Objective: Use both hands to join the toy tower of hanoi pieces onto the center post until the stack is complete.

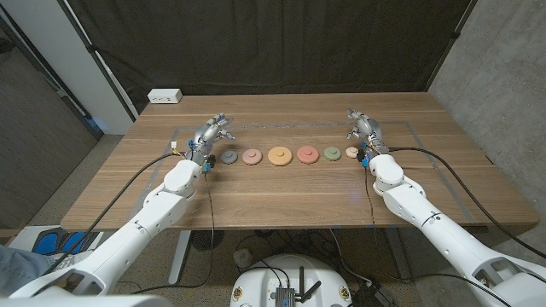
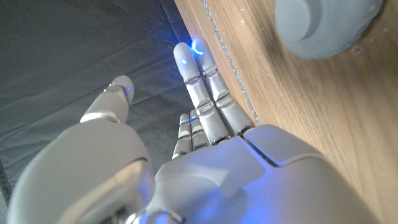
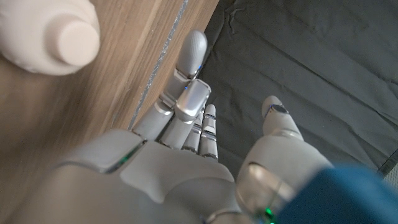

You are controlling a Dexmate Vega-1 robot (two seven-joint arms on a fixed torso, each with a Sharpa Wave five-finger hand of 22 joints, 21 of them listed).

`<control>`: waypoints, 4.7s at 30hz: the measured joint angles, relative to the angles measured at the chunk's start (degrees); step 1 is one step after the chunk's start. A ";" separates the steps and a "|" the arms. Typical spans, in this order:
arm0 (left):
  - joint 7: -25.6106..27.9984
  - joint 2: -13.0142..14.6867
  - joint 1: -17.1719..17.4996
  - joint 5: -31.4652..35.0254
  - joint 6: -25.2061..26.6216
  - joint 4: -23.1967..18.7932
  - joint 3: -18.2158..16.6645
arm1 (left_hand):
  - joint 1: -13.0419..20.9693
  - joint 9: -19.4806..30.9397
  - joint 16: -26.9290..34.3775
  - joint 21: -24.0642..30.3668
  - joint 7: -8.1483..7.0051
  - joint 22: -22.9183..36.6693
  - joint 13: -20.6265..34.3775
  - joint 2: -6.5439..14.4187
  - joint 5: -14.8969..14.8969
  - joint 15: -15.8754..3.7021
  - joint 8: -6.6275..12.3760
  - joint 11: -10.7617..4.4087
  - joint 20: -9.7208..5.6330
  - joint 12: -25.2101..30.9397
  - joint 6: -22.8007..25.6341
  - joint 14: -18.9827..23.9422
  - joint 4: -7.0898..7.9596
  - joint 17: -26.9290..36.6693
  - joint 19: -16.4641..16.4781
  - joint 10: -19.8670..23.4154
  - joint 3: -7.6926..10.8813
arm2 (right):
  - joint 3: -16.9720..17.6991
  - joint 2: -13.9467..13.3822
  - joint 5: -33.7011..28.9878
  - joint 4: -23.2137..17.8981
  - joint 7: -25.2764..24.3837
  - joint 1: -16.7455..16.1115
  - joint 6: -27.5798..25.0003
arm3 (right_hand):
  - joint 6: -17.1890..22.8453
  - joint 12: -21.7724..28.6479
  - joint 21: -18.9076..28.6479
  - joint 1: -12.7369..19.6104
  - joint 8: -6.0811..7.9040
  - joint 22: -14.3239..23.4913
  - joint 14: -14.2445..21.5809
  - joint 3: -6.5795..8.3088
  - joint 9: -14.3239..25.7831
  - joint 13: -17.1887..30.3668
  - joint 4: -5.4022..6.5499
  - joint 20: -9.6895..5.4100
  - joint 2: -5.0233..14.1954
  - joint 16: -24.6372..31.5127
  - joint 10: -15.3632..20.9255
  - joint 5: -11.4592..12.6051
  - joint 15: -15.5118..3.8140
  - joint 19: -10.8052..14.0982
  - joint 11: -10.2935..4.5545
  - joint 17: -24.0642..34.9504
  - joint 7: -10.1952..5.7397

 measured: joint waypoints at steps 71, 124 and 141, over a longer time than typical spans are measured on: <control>22.99 7.99 0.79 37.89 31.87 -16.07 7.70 | 12.33 0.52 8.13 7.26 -0.67 0.31 1.32 -2.93 0.91 -1.53 1.33 -1.84 -0.90 1.24 3.35 4.44 2.05 -0.96 2.82 4.30 -5.73 | -7.89 -8.75 -29.04 -17.44 -10.46 -0.07 -25.83 | -2.77 -0.60 -1.12 13.41 -0.36 -4.61 -10.05 2.97 1.13 2.12 1.27 2.95 -4.21 -4.00 -5.87 0.47 4.10 -6.82 -2.15 -2.49 -3.55; 9.71 12.71 -2.52 50.88 47.90 -24.26 12.67 | 14.15 0.50 10.76 10.49 -0.93 -0.11 2.12 -1.71 0.91 -1.64 2.28 -1.74 -0.89 1.89 8.32 4.75 2.13 -3.09 2.80 8.76 -9.12 | -14.66 -13.48 -44.95 -27.77 3.86 3.88 -45.32 | -2.04 0.07 -0.72 15.30 0.10 -6.52 -13.42 2.47 1.41 4.28 1.73 3.79 -2.32 -7.53 -7.05 -0.09 5.26 -9.30 -1.29 -3.59 -2.22; -0.50 15.76 -6.03 51.63 57.51 -28.79 16.11 | 14.59 0.80 12.95 12.56 -1.01 -0.65 2.38 -1.27 0.91 -2.27 3.26 -2.68 -1.31 2.55 12.29 6.61 2.28 -3.24 3.84 12.34 -10.22 | -18.79 -15.79 -46.59 -30.33 13.60 8.55 -54.03 | -1.83 0.07 0.22 16.05 0.35 -7.32 -14.44 1.60 1.66 5.32 1.65 4.29 -1.57 -8.40 -7.30 -0.09 5.64 -10.21 -1.11 -4.30 -2.02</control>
